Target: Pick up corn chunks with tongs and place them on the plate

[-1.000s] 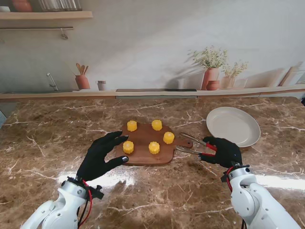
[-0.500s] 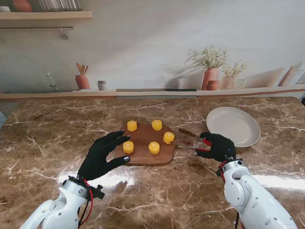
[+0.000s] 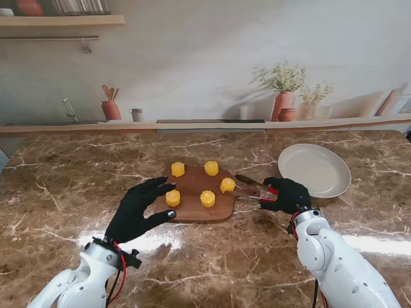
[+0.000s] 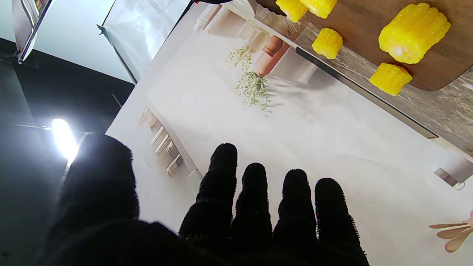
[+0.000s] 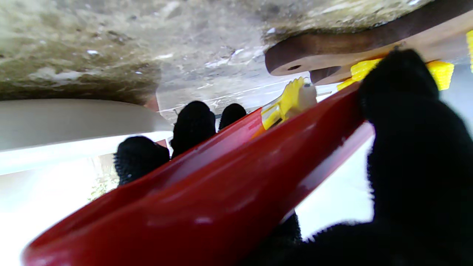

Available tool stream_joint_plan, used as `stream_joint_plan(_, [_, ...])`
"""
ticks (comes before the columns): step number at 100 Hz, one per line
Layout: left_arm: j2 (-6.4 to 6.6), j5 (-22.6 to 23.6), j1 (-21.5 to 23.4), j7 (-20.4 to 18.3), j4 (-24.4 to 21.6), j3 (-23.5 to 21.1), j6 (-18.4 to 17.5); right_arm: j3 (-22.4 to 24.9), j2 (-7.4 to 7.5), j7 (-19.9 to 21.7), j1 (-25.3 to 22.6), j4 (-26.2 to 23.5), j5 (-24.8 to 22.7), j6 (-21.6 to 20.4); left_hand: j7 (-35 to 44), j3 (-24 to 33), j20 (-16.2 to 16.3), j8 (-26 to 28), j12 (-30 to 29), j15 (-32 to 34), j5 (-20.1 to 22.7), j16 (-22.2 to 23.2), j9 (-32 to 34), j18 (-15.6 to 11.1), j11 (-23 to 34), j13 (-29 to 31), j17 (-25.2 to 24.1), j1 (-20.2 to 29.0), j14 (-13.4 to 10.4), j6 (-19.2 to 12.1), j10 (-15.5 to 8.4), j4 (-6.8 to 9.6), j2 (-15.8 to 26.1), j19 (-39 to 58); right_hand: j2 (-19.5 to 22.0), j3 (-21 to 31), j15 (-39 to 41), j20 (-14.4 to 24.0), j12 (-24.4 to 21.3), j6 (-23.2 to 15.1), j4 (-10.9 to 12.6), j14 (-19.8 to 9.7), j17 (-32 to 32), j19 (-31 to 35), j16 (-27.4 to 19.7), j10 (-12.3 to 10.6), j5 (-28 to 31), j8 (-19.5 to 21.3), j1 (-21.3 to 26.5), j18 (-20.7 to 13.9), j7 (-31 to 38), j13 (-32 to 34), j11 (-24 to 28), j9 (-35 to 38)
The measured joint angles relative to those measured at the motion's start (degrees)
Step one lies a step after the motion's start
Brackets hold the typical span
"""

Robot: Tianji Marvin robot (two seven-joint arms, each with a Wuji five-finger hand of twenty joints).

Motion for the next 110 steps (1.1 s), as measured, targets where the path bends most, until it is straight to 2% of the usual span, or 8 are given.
stream_joint_plan(6, [0.0,0.1,0.0,0.0,0.0,0.0,0.0,-0.6,-0.12,-0.3,0.3,0.0,0.9,0.2,0.5,0.0,0.0,0.0,0.0,0.0,0.0,0.0,0.0,0.0,0.0,0.0,0.0,0.0,0.0,0.0,0.0,0.0,0.0,0.0,-7.0,13.2,1.4,0.8,0.5,-1.5,-1.1,0.0,0.6,1.4,0.0,-0.1,1.6,2.2,-2.4,0.0,1.6,0.6,0.5,1.3])
stream_joint_plan(15, [0.0,0.2,0.2,0.0,-0.1,-0.1,0.0,-1.3,-0.55,-1.1,0.7,0.1,2.6,0.4,0.5,0.0,0.0,0.0,0.0,0.0,0.0,0.0,0.0,0.0,0.0,0.0,0.0,0.0,0.0,-0.1,0.0,0.0,0.0,0.0,-10.4,18.9,1.9,2.2,1.6,-3.2,-3.8,0.0,2.2,2.9,0.0,-0.9,4.5,3.3,-3.1,-0.1,3.4,1.9,1.1,4.6])
stream_joint_plan(21, [0.0,0.2,0.3,0.0,-0.2,-0.2,0.0,-1.8,-0.89,-1.9,1.0,0.3,3.1,0.4,0.5,0.0,-0.1,0.0,0.0,0.0,0.0,0.0,0.0,0.0,0.0,0.0,0.0,0.0,0.0,-0.1,0.0,0.0,0.0,0.0,-11.2,19.1,2.0,2.8,5.0,-4.8,-8.0,0.0,3.6,4.2,0.0,-1.4,4.7,-1.5,-2.0,-0.3,8.6,3.3,0.7,7.0])
stream_joint_plan(25, [0.0,0.2,0.4,0.0,-0.2,-0.2,0.0,-2.0,-1.09,-2.2,1.1,0.4,3.1,0.5,0.5,0.0,-0.1,0.0,0.0,0.0,0.0,0.0,0.0,0.0,0.0,0.0,0.0,0.0,0.0,-0.1,0.0,0.0,0.0,-0.1,-11.5,19.1,2.0,3.1,6.3,-5.5,-9.1,0.0,4.2,4.5,0.0,-1.6,4.9,-4.9,-0.8,-0.3,12.0,3.9,0.2,8.1])
stream_joint_plan(36, [0.0,0.5,0.7,0.0,-0.4,-0.6,0.0,-2.0,-1.47,-2.0,1.3,0.5,3.7,0.6,0.5,0.0,-0.1,0.0,0.0,0.0,0.0,0.0,0.0,0.0,0.0,0.0,0.0,0.0,0.0,-0.1,0.0,0.0,0.0,-0.1,-11.5,19.1,2.0,3.5,6.7,-5.7,-9.1,0.0,5.8,5.2,0.0,-1.6,5.8,-11.3,-0.7,-0.3,14.8,5.4,-1.8,11.5])
stream_joint_plan(65, [0.0,0.7,1.2,0.2,-0.7,-1.0,0.1,-1.9,-1.54,-1.1,1.2,0.3,4.5,0.9,0.5,0.0,-0.1,0.1,0.0,0.0,0.0,0.0,0.0,0.0,0.0,0.0,0.0,0.0,0.0,-0.2,0.0,0.0,0.0,-0.2,-10.2,18.8,1.3,3.5,4.8,-5.7,-9.2,0.0,8.4,5.8,-0.7,-1.5,8.1,-21.5,-0.9,-0.3,16.1,7.8,-6.4,16.5])
stream_joint_plan(79, [0.0,0.6,1.2,0.2,-0.7,-1.0,0.0,-1.3,-1.57,0.3,0.9,-0.1,5.0,0.4,0.5,0.0,-0.2,0.1,0.0,0.0,0.0,0.0,0.0,0.0,0.0,0.0,0.0,0.7,0.0,-0.2,0.0,0.0,0.0,-0.8,-7.5,17.1,0.8,3.5,3.9,-4.2,-9.3,0.1,8.6,6.6,-0.8,-0.9,8.1,-23.6,-0.9,-0.2,16.2,8.2,-7.3,17.0])
stream_joint_plan(110, [0.0,0.6,1.2,0.5,-0.6,-0.9,0.0,1.6,-1.88,-0.2,-1.6,-2.4,5.8,0.1,0.5,0.0,-0.3,0.1,0.0,0.0,0.0,0.0,0.0,0.1,0.0,0.0,0.0,0.7,0.0,-0.2,0.0,0.0,0.0,-1.6,-7.3,17.0,0.8,3.5,2.6,-3.7,-9.3,0.5,9.4,7.2,-0.8,0.0,8.2,-24.4,-0.9,0.1,16.8,9.0,-7.9,18.7])
